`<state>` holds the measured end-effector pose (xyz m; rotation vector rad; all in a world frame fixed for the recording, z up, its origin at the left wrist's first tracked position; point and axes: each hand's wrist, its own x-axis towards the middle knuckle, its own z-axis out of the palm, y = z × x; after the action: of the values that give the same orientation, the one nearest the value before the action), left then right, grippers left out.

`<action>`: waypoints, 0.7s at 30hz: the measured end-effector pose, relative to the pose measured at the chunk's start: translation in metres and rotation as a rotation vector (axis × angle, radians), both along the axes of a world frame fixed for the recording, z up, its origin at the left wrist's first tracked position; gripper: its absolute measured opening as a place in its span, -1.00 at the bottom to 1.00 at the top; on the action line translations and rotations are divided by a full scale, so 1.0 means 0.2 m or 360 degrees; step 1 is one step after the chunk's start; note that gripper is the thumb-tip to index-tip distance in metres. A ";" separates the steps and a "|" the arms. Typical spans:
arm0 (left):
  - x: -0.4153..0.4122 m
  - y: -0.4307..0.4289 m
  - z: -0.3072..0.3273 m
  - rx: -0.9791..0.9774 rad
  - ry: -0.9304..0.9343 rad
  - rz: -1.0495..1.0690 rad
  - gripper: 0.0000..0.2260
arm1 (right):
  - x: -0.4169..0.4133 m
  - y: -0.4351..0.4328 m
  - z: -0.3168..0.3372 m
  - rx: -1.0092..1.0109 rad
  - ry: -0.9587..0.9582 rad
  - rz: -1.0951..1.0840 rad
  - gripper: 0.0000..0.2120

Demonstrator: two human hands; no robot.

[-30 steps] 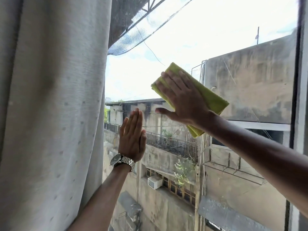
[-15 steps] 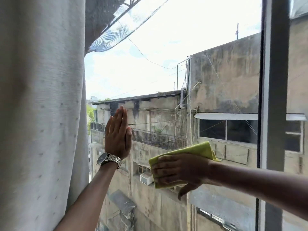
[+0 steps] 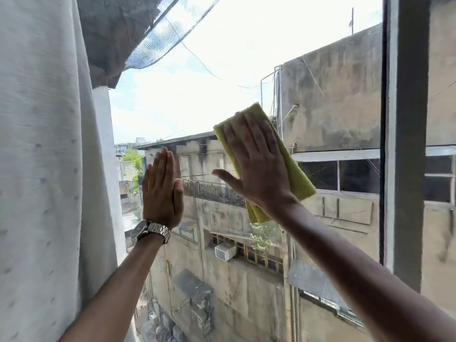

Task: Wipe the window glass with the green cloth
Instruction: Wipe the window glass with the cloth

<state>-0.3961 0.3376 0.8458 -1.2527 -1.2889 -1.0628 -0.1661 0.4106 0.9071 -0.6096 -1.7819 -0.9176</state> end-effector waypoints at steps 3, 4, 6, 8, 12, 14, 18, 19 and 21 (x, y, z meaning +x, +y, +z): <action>0.01 -0.01 0.00 -0.0016 -0.0011 0.0012 -0.47 | 0.07 0.04 -0.42 0.0041 -0.0131 -0.0053 -0.12; 0.02 -0.02 0.00 -0.0021 -0.0018 0.0017 -0.47 | 0.11 0.05 -0.54 0.0033 -0.0148 -0.0077 -0.14; 0.03 -0.03 0.01 -0.0033 -0.0034 0.0020 -0.47 | 0.18 0.06 -0.69 0.0027 -0.0180 -0.0116 -0.19; 0.05 -0.04 0.01 -0.0037 -0.0046 0.0013 -0.47 | 0.24 0.07 -0.71 0.0065 -0.0230 -0.0099 -0.23; 0.04 -0.04 0.01 -0.0022 -0.0028 -0.0009 -0.47 | 0.29 0.10 -0.40 0.0073 0.0066 -0.0081 -0.19; 0.02 -0.03 0.00 0.0000 -0.0017 -0.0003 -0.47 | 0.30 0.11 -0.10 0.0055 0.0273 -0.0060 -0.15; 0.02 -0.02 0.00 0.0017 -0.0006 -0.0006 -0.48 | 0.25 0.10 0.43 0.0018 0.0498 -0.0043 -0.09; 0.02 -0.01 0.00 0.0018 -0.0003 -0.0006 -0.48 | 0.23 0.10 0.50 0.0007 0.0571 -0.0040 -0.09; 0.00 0.00 0.00 0.0022 0.0000 -0.0013 -0.47 | 0.18 0.09 0.57 -0.0038 0.0714 -0.0047 -0.09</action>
<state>-0.3952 0.3370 0.8454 -1.2485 -1.2753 -1.0760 -0.1310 0.4286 1.0204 -0.7903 -1.3849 -0.7120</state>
